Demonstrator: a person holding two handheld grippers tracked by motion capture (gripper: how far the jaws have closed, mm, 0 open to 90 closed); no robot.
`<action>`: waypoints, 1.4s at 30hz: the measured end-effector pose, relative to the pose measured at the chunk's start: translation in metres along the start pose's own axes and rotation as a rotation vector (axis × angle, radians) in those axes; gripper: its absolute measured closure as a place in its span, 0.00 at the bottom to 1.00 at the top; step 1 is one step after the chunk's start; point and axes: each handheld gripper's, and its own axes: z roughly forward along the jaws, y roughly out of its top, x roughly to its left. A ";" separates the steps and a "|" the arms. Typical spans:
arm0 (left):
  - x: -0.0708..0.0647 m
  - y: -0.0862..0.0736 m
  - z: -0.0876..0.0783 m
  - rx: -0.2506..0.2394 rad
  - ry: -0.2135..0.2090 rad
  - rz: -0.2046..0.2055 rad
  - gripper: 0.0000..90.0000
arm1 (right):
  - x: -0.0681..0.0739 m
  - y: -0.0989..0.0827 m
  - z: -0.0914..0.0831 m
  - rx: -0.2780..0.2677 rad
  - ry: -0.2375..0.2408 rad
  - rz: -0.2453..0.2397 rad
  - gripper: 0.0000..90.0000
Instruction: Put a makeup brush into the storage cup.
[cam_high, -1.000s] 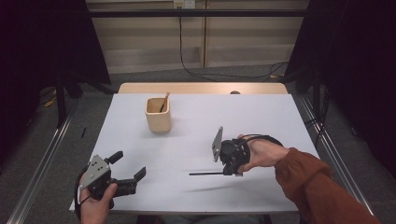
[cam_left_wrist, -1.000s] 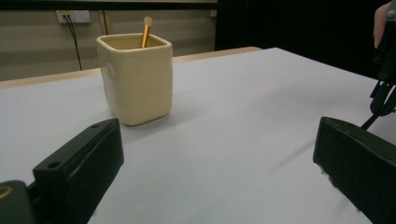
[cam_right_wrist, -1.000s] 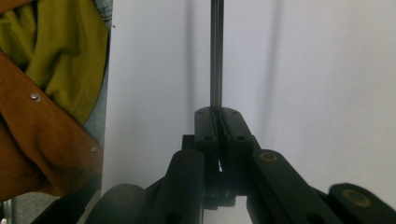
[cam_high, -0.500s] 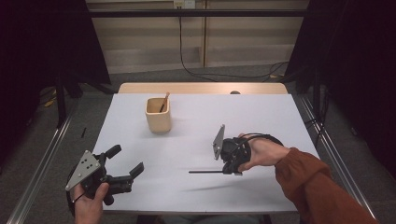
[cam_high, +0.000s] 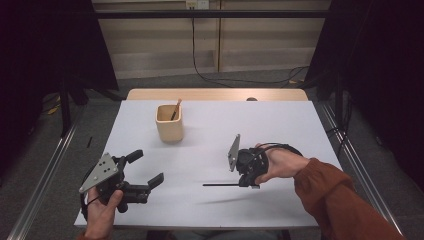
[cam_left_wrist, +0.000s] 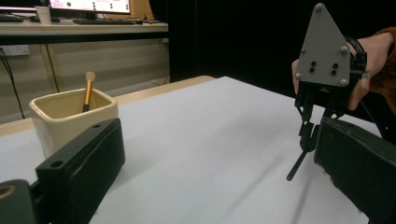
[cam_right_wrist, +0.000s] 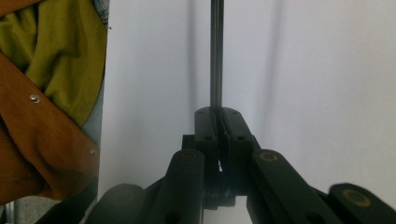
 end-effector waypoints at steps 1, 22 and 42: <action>0.000 0.001 0.002 0.006 -0.008 0.006 0.02 | 0.000 0.000 0.000 -0.001 -0.001 -0.001 0.95; -0.010 0.018 0.046 0.132 -0.177 0.075 0.03 | -0.001 0.000 0.001 0.001 0.007 0.000 0.95; -0.023 0.031 0.086 0.337 -0.293 0.131 0.03 | -0.002 0.000 0.001 -0.005 0.010 -0.011 0.95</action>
